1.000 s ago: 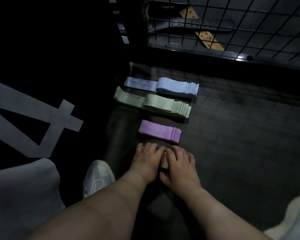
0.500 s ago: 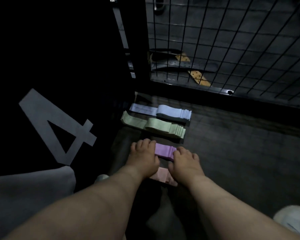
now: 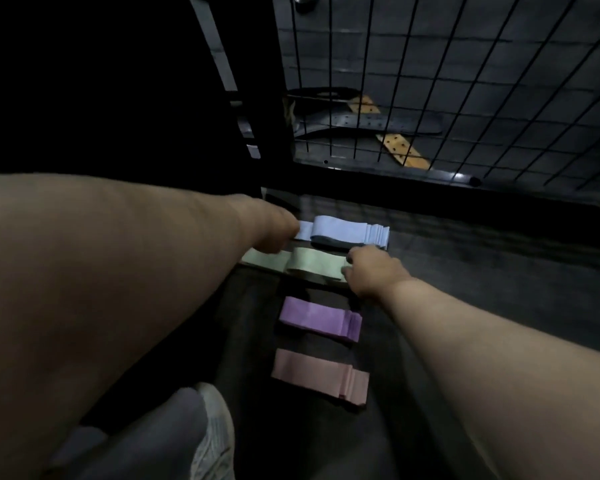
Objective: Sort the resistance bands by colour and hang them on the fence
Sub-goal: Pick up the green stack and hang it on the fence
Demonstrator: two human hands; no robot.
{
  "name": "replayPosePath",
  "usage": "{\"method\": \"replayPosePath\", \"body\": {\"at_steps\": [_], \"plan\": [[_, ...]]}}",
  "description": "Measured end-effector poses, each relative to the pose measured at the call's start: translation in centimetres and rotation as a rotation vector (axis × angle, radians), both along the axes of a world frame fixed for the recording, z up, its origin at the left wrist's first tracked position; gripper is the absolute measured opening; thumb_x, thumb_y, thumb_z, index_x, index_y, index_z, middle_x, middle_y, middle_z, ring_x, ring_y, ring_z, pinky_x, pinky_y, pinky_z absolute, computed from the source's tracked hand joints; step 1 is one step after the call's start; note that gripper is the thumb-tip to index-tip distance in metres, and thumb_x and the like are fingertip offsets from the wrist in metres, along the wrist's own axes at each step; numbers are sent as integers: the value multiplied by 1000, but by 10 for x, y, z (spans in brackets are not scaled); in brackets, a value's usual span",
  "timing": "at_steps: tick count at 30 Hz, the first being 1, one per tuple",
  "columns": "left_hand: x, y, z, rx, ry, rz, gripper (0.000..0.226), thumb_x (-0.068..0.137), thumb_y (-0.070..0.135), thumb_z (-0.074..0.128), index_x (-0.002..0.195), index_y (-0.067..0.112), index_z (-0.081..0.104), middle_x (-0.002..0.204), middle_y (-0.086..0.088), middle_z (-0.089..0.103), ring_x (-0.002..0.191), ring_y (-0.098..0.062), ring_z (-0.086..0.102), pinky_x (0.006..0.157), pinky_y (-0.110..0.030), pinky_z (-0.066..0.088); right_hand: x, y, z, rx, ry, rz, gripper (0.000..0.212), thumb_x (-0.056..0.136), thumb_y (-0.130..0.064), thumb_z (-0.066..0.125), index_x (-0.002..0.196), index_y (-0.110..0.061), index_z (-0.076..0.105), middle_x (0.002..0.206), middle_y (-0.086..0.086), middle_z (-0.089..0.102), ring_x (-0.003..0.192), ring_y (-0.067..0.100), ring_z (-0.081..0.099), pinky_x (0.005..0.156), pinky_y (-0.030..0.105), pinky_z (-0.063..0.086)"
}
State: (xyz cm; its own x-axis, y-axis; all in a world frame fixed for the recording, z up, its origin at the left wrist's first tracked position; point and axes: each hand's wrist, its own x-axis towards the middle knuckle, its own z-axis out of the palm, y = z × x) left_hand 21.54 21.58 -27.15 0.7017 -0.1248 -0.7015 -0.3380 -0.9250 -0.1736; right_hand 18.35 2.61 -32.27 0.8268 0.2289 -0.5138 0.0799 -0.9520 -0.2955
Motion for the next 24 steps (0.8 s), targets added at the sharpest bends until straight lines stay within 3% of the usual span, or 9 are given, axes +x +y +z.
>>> {"method": "replayPosePath", "body": {"at_steps": [4,6,9,11,13,20,24], "plan": [[18,7,-52,-47,34,42,32,95,34,51,124,22,61,126,-3,61,116,-27,59,90,-31,43,14,6,-41,146,-39,-424,36,92,-46,59,114,-19,65,128,13,54,119,35,52,101,39,45],[21,10,-80,-137,-4,141,33,94,37,55,121,18,62,125,-7,63,112,-28,61,94,-33,48,17,11,-58,183,-66,-579,32,89,-49,64,107,-23,66,130,11,48,123,33,47,107,38,37],[18,11,-106,-356,-50,333,62,85,40,69,139,21,48,140,-5,51,124,-27,53,104,-38,45,13,17,-75,189,-127,-601,25,88,-45,64,102,-24,68,130,5,40,126,28,37,111,38,25],[15,8,-114,-380,-69,313,88,74,51,78,148,24,38,148,-3,40,136,-26,39,113,-39,35,11,17,-81,186,-150,-620,20,91,-40,62,100,-24,68,130,3,39,126,26,35,110,38,25],[10,4,-117,-351,-94,248,96,64,63,79,145,27,40,146,-1,39,137,-26,35,114,-43,30,6,13,-85,209,-146,-660,14,91,-32,58,98,-23,67,129,3,39,125,26,36,109,37,26],[-14,-1,-124,-419,-216,254,66,76,59,72,131,32,49,135,1,41,130,-21,39,108,-40,34,-15,4,-101,366,-180,-673,13,91,-21,60,103,-18,63,128,4,39,123,26,39,108,38,35],[-14,0,-123,-431,-225,277,59,86,57,59,138,32,47,140,2,41,135,-21,36,111,-39,32,-22,-2,-102,360,-197,-565,27,90,-34,63,112,-19,61,131,3,40,126,25,37,110,35,30]]}}
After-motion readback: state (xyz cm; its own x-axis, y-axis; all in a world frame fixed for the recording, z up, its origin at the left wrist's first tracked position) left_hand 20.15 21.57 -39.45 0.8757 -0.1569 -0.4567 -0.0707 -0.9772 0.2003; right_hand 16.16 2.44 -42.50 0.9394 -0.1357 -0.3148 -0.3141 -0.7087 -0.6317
